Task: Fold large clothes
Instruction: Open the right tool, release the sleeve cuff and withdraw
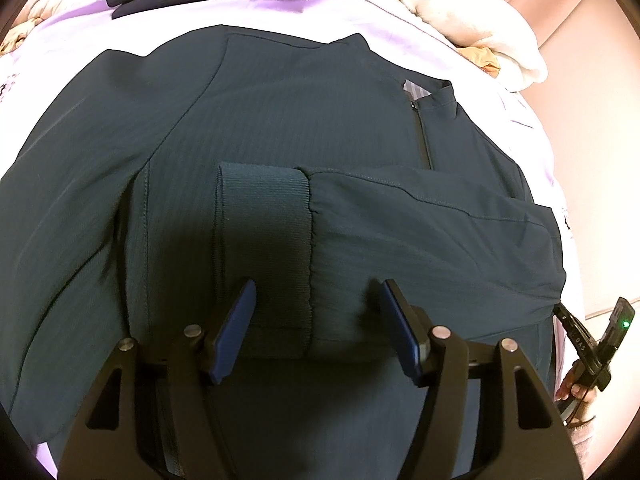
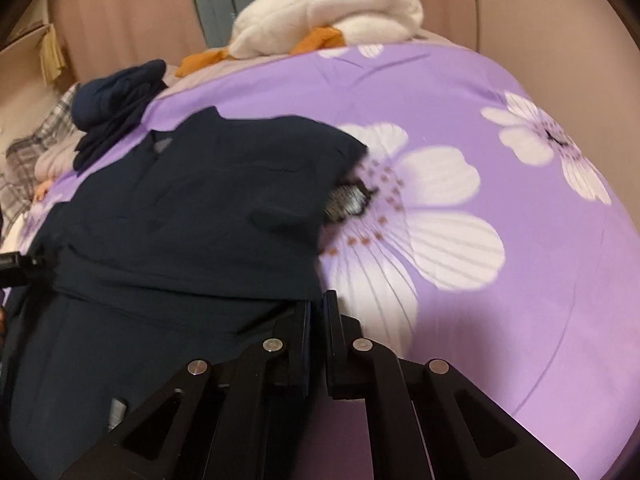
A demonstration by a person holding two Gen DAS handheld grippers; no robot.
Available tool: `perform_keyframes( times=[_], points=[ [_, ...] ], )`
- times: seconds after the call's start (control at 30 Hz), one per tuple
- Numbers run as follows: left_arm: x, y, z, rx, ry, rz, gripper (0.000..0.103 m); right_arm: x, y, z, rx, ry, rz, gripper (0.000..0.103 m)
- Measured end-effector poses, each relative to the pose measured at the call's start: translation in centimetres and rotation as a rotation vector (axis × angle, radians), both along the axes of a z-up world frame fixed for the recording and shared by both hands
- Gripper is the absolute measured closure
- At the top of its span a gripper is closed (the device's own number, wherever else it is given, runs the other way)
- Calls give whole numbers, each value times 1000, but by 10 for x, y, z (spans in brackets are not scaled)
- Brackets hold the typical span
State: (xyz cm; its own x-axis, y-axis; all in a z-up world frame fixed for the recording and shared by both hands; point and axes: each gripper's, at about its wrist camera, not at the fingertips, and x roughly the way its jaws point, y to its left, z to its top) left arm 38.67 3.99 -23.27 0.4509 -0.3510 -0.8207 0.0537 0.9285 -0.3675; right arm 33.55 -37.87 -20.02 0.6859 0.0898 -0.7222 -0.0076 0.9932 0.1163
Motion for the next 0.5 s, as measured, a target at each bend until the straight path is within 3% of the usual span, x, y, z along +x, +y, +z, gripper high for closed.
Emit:
perform_keyframes(
  times=[0.17,0.27,0.37,0.5],
  points=[
    [-8,3,7,30,-6,-1,38,-5,6,16,-3,11,-40,98],
    [-16,2,14,57,-33,-8,30,-18,14,41,-20,-76,-41,96],
    [-16,-4,11,93,-43,-13,27,-16,31,57,44,-128,33,96],
    [-13,-5,-6,140,-2,-6,20,7,59,41,45,-62,84,96]
  ],
)
